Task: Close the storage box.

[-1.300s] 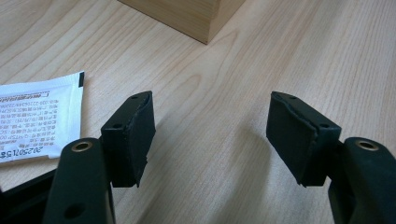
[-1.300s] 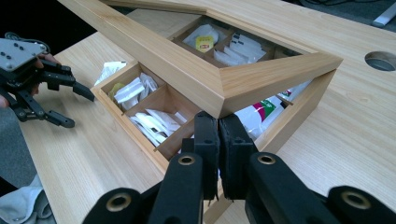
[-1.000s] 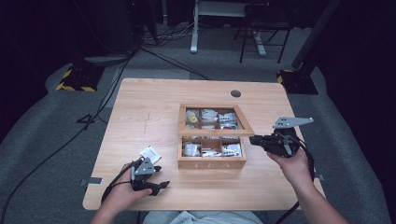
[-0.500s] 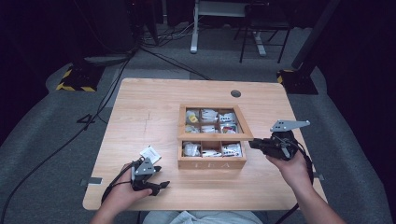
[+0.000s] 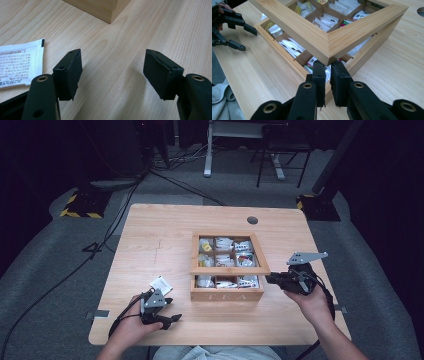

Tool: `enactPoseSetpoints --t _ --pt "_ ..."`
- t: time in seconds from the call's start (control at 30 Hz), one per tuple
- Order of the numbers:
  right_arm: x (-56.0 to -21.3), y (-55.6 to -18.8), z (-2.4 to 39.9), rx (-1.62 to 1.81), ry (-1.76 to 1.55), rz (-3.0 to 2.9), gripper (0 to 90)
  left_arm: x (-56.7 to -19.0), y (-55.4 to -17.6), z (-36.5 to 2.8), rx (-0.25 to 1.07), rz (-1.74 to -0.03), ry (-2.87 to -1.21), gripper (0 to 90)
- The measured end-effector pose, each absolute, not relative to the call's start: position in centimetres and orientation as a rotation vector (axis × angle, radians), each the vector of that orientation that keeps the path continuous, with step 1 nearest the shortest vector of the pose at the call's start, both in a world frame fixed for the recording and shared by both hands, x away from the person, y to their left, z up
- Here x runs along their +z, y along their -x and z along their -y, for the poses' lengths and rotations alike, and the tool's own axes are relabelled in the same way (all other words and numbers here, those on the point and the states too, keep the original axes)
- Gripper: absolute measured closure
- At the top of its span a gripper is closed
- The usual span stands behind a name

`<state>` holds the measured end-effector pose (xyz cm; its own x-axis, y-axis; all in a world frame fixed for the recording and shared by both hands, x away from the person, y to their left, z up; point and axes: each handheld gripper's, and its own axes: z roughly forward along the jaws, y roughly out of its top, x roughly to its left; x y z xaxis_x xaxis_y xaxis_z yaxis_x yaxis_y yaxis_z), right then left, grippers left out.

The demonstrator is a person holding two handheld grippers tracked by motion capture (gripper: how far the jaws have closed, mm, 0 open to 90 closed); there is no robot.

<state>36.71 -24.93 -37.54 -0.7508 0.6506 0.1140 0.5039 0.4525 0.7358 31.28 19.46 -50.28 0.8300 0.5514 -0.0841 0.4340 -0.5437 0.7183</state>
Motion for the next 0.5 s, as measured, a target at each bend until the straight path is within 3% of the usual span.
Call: enactPoseSetpoints --t 0.5 --pt "-38.7 -36.5 24.6 1.106 -1.004 -2.566 80.1 -50.3 -31.3 -19.5 0.193 -0.716 -2.230 32.3"
